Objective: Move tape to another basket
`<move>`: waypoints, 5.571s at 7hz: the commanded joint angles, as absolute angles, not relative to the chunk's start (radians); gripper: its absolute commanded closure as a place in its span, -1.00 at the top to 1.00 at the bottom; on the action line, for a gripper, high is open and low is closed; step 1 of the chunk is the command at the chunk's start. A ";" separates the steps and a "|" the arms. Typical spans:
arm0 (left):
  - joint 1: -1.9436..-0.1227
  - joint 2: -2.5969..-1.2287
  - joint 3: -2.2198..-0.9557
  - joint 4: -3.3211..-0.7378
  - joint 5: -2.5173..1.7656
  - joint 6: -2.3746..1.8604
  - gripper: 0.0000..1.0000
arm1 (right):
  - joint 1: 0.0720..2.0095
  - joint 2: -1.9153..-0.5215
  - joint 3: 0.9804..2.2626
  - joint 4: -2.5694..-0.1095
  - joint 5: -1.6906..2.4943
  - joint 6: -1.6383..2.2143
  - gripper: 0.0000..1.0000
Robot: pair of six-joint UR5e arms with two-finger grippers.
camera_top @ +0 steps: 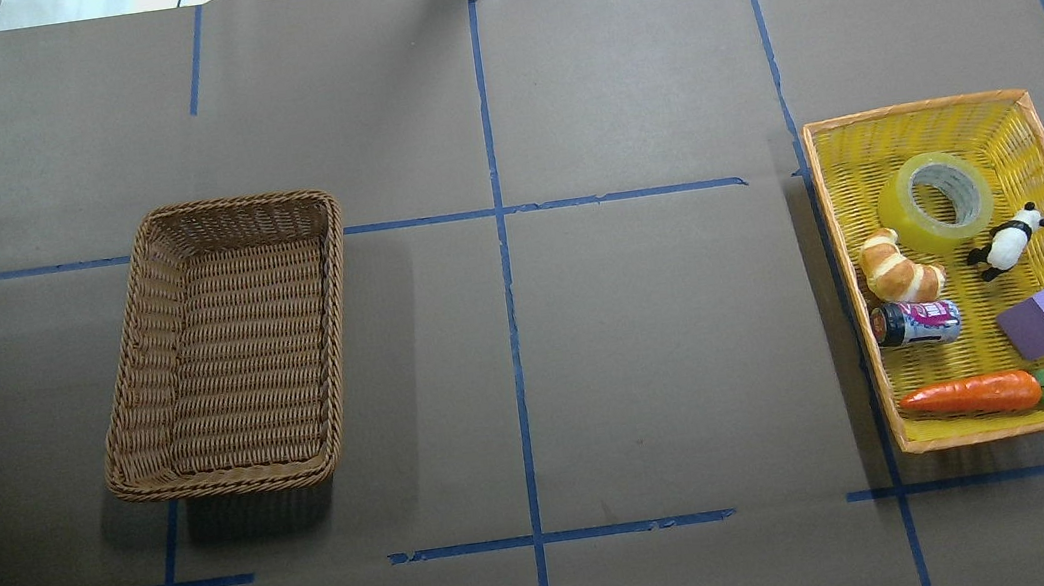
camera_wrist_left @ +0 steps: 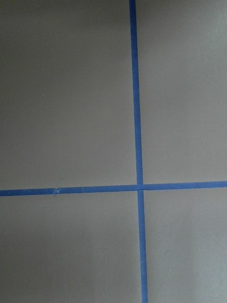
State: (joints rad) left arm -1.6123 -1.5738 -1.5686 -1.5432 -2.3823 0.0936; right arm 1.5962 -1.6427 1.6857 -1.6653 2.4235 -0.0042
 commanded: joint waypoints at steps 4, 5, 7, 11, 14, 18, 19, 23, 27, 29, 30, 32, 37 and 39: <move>-1.611 -1.575 -1.569 -1.543 -2.382 0.092 1.00 | 1.597 -1.644 1.678 -1.664 2.414 -0.003 1.00; -1.611 -1.577 -1.569 -1.543 -2.382 0.092 1.00 | 1.597 -1.644 1.678 -1.664 2.414 -0.003 1.00; -1.611 -1.577 -1.569 -1.543 -2.382 0.091 1.00 | 1.597 -1.644 1.680 -1.664 2.414 -0.002 1.00; -1.609 -1.583 -1.568 -1.543 -2.384 0.089 1.00 | 1.595 -1.632 1.681 -1.663 2.414 0.000 1.00; -1.608 -1.585 -1.574 -1.543 -2.388 0.089 1.00 | 1.594 -1.620 1.687 -1.664 2.410 0.011 1.00; -1.606 -1.583 -1.575 -1.543 -2.391 0.089 1.00 | 1.586 -1.527 1.697 -1.666 2.408 0.012 1.00; -1.606 -1.580 -1.578 -1.543 -2.391 0.089 1.00 | 1.553 -1.504 1.706 -1.663 2.411 0.068 1.00; -1.603 -1.589 -1.562 -1.545 -2.382 0.090 1.00 | 1.384 -1.506 1.786 -1.559 2.349 0.290 1.00; -1.600 -1.592 -1.565 -1.545 -2.384 0.089 1.00 | 1.223 -1.493 1.718 -1.340 2.336 0.464 1.00; -1.600 -1.598 -1.565 -1.543 -2.384 0.089 1.00 | 1.113 -1.445 1.628 -1.252 2.248 0.541 1.00; -1.600 -1.598 -1.565 -1.545 -2.385 0.089 1.00 | 1.102 -1.434 1.590 -1.229 2.247 0.543 1.00; -1.598 -1.600 -1.565 -1.545 -2.384 0.089 1.00 | 1.063 -1.434 1.556 -1.229 2.246 0.542 1.00; -1.598 -1.600 -1.565 -1.545 -2.385 0.089 1.00 | 1.037 -1.431 1.514 -1.229 2.252 0.543 0.44; -1.598 -1.601 -1.565 -1.545 -2.387 0.089 1.00 | 1.045 -1.433 1.514 -1.229 2.256 0.531 -0.80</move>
State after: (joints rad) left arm -1.5984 -1.6004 -1.5647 -1.5446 -2.3857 0.0890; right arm 1.0407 -1.4315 1.5143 -1.2287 2.2539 0.5380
